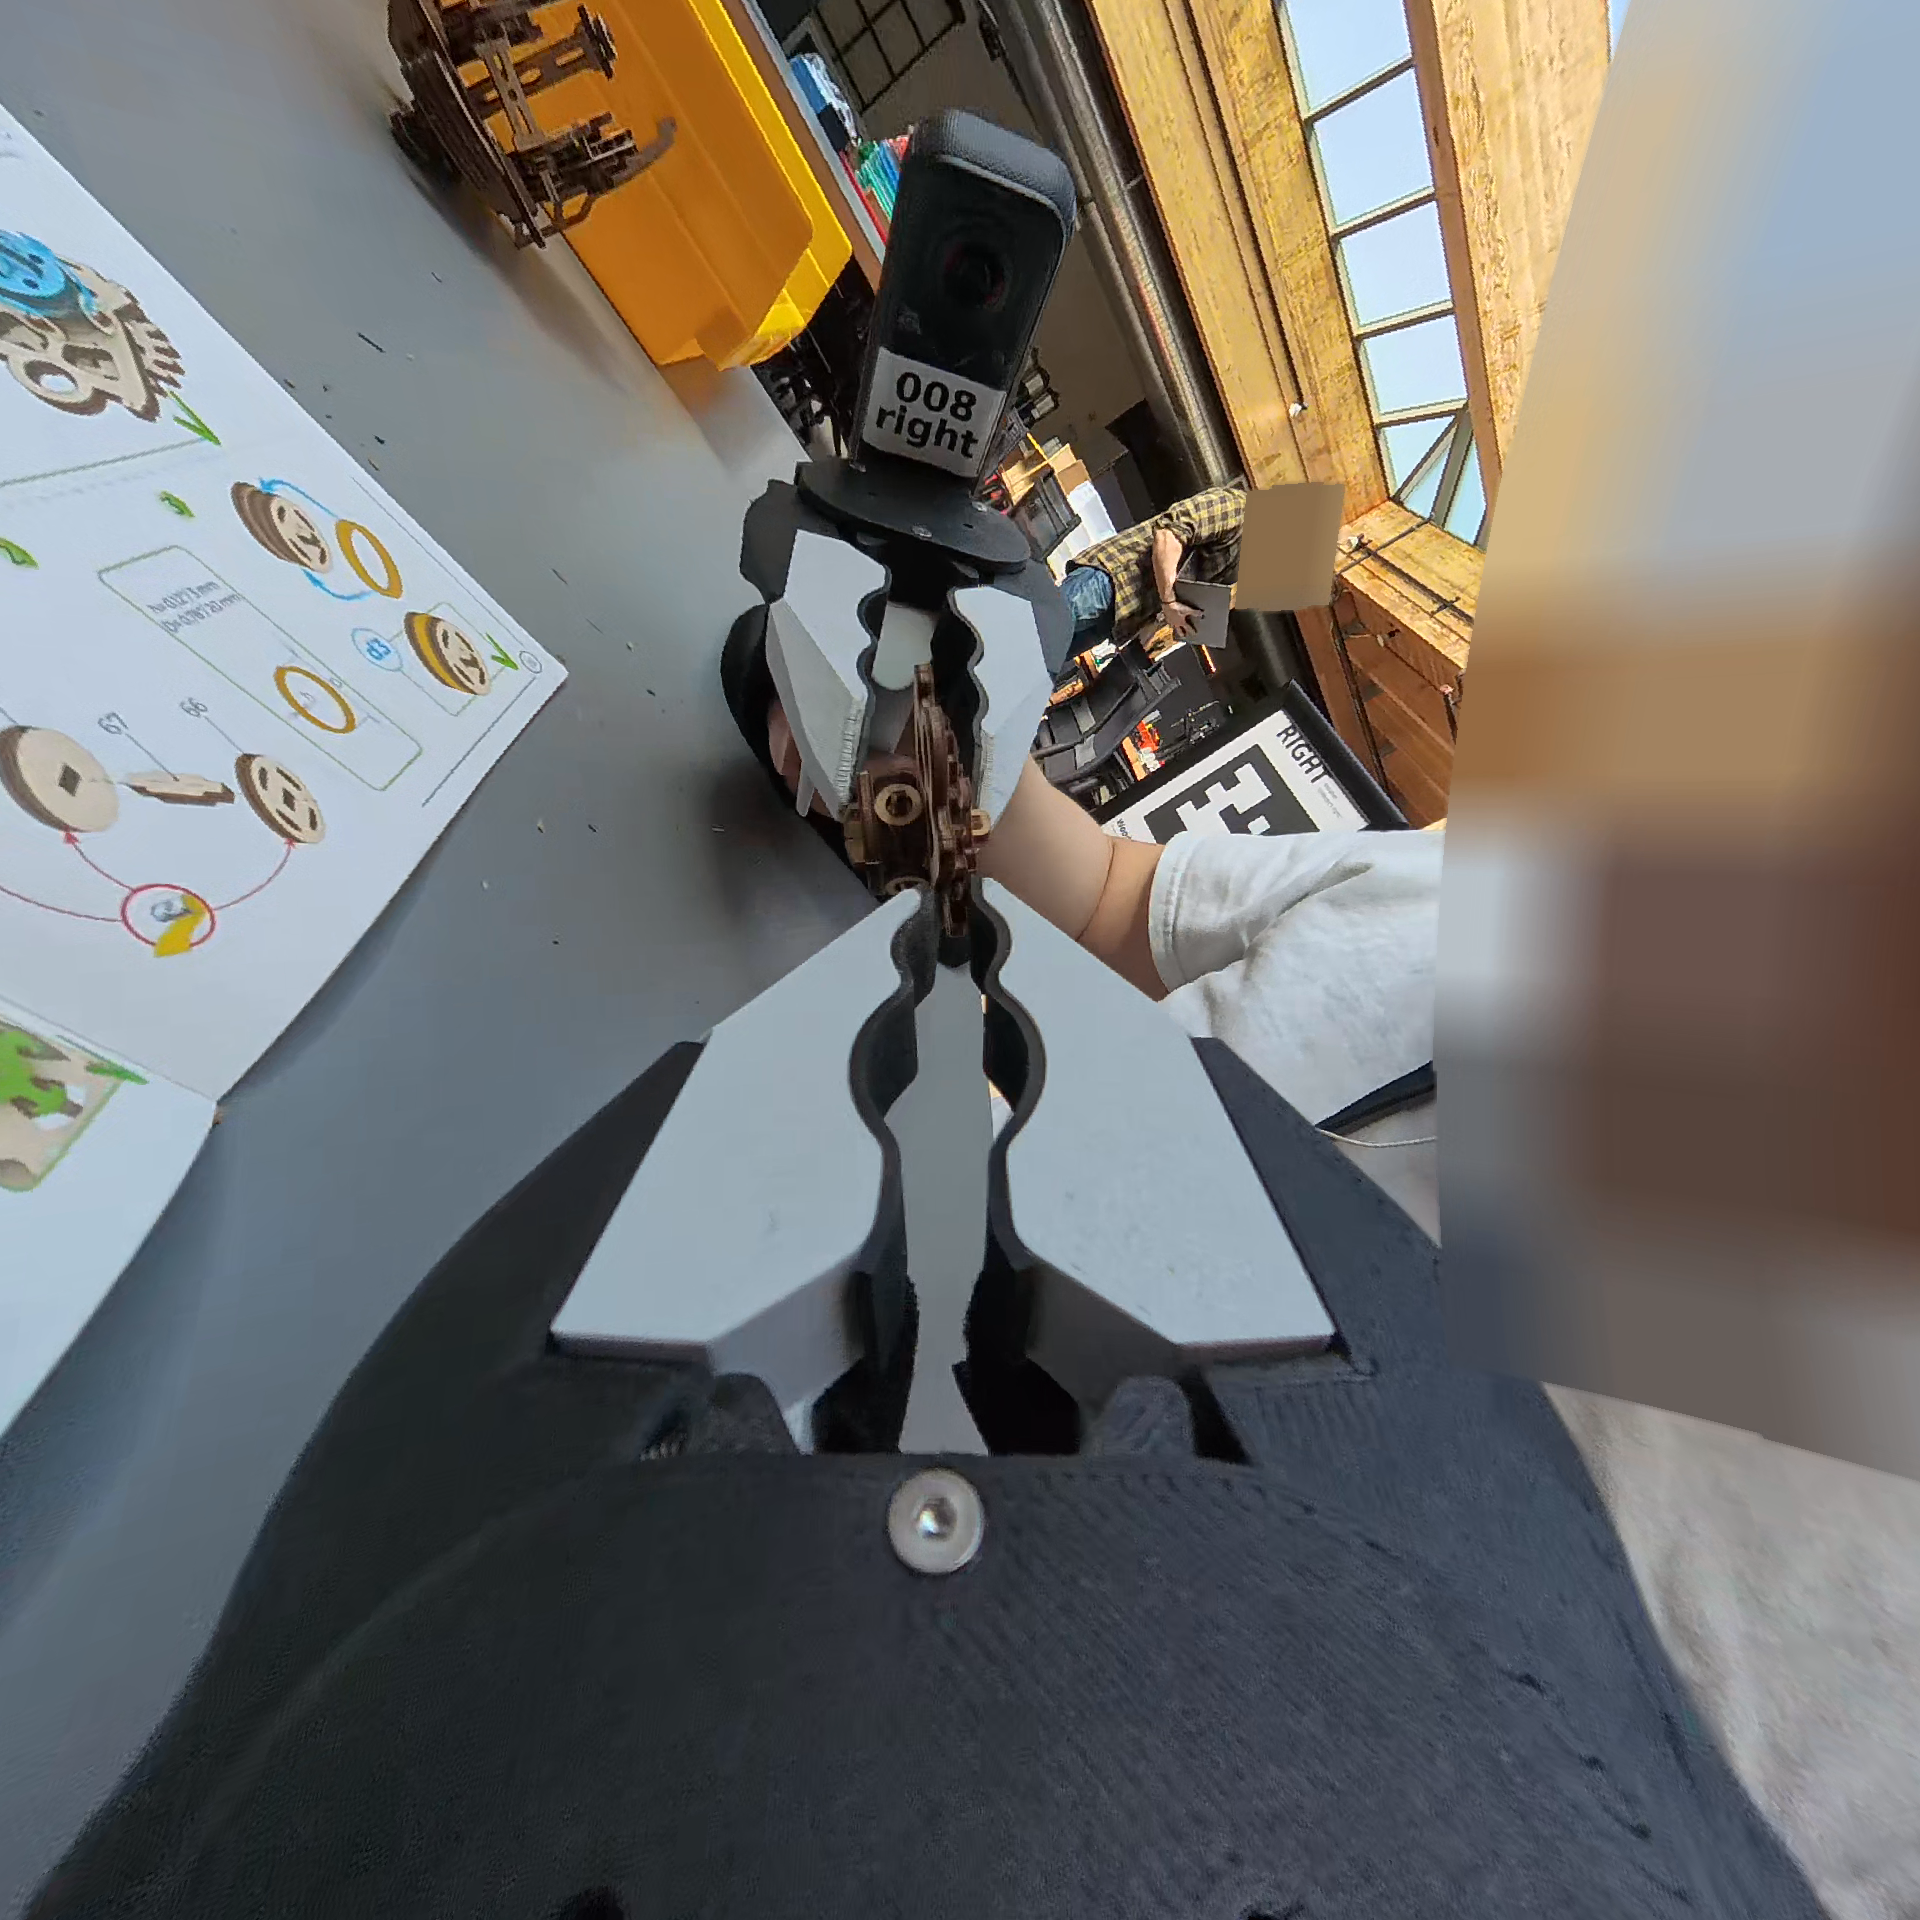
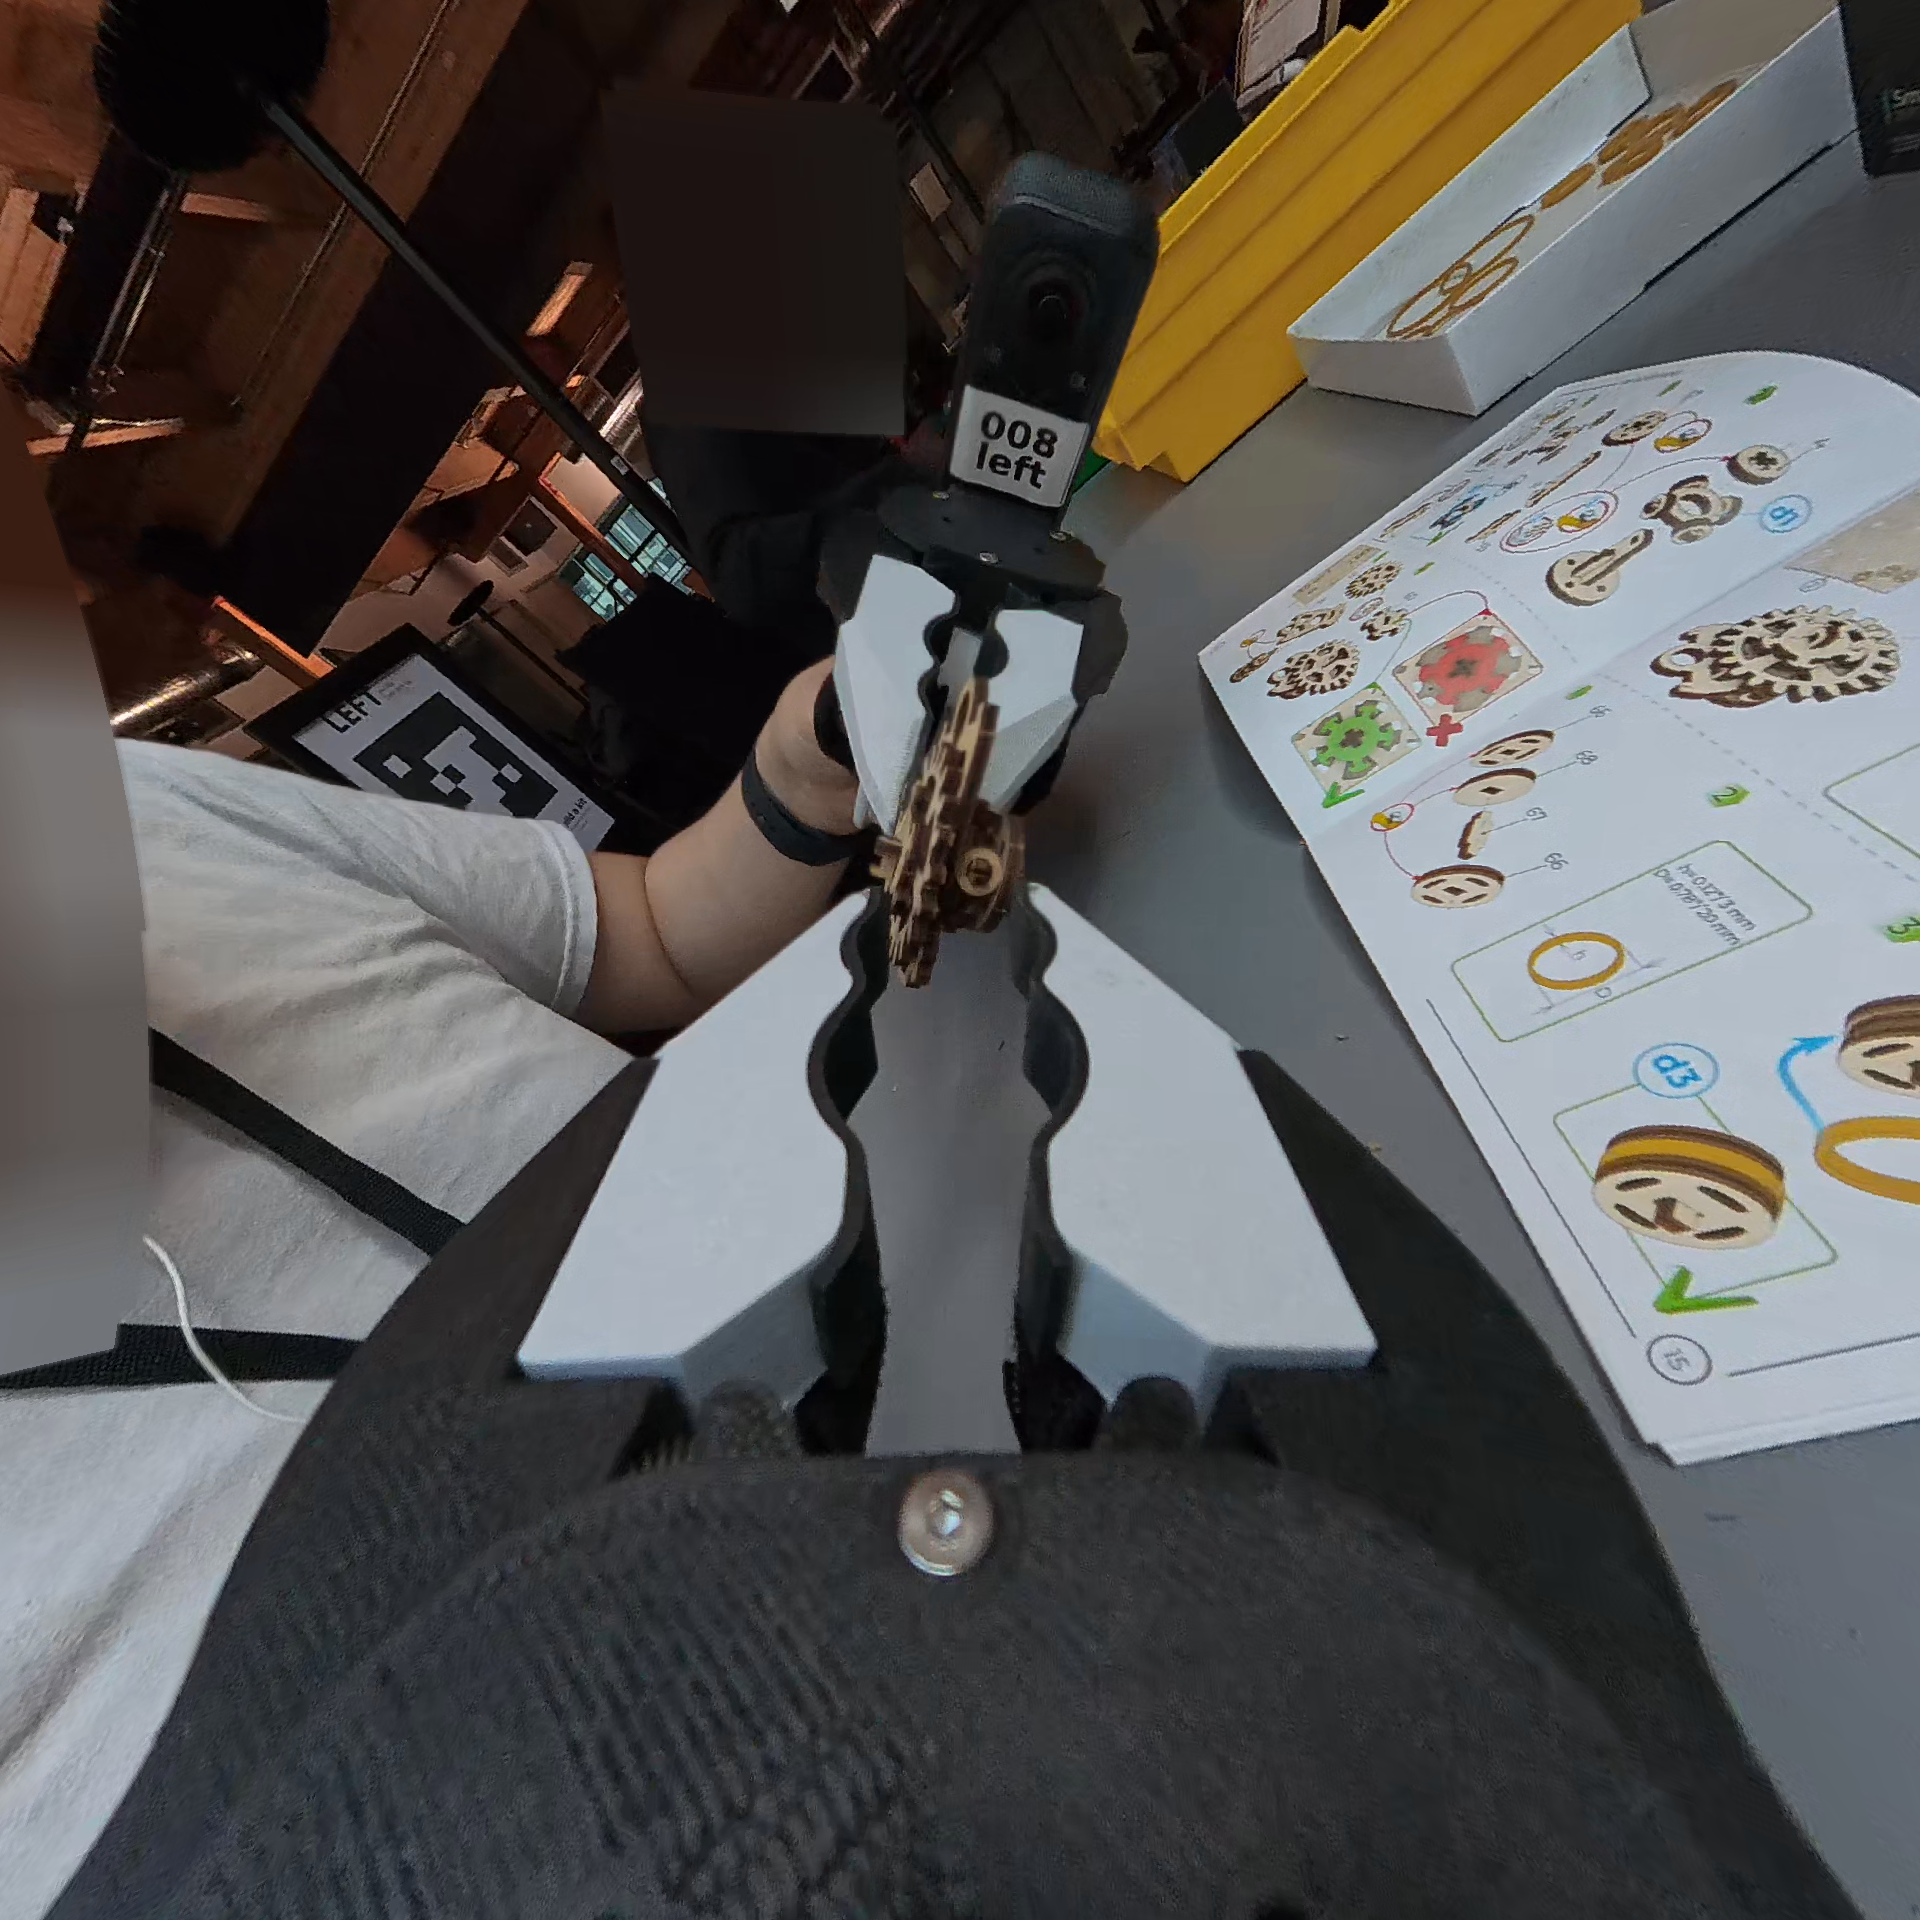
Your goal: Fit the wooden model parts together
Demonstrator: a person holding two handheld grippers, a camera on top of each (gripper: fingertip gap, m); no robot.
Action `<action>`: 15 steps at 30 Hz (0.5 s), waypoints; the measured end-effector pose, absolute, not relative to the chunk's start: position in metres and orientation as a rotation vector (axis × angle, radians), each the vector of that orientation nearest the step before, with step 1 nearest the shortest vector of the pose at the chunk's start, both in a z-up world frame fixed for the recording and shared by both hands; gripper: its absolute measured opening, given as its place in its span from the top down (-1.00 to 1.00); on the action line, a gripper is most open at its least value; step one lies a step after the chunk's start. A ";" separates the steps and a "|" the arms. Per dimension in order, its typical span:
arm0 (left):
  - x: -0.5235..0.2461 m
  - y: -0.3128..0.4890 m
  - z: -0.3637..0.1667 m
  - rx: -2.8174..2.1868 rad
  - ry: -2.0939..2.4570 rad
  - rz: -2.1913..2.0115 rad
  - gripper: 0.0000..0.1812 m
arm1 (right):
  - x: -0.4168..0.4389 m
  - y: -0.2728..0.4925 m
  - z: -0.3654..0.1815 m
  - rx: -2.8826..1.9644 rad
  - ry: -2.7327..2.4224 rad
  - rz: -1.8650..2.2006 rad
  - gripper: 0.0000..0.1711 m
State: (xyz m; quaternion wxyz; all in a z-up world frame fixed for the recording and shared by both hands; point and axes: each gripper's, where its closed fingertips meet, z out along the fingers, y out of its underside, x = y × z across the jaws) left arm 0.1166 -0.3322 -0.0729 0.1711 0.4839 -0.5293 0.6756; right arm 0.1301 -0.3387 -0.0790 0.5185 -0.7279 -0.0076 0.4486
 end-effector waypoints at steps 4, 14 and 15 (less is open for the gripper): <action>0.128 -0.333 -0.068 1.362 -1.513 1.844 0.98 | 0.143 -0.339 -0.073 -1.710 0.029 1.080 0.75; 0.134 -0.336 -0.077 1.187 -1.614 1.825 0.99 | 0.153 -0.340 -0.078 -1.752 0.055 1.065 0.74; 0.132 -0.336 -0.079 1.194 -1.591 1.825 0.99 | 0.151 -0.340 -0.080 -1.771 0.032 1.062 0.74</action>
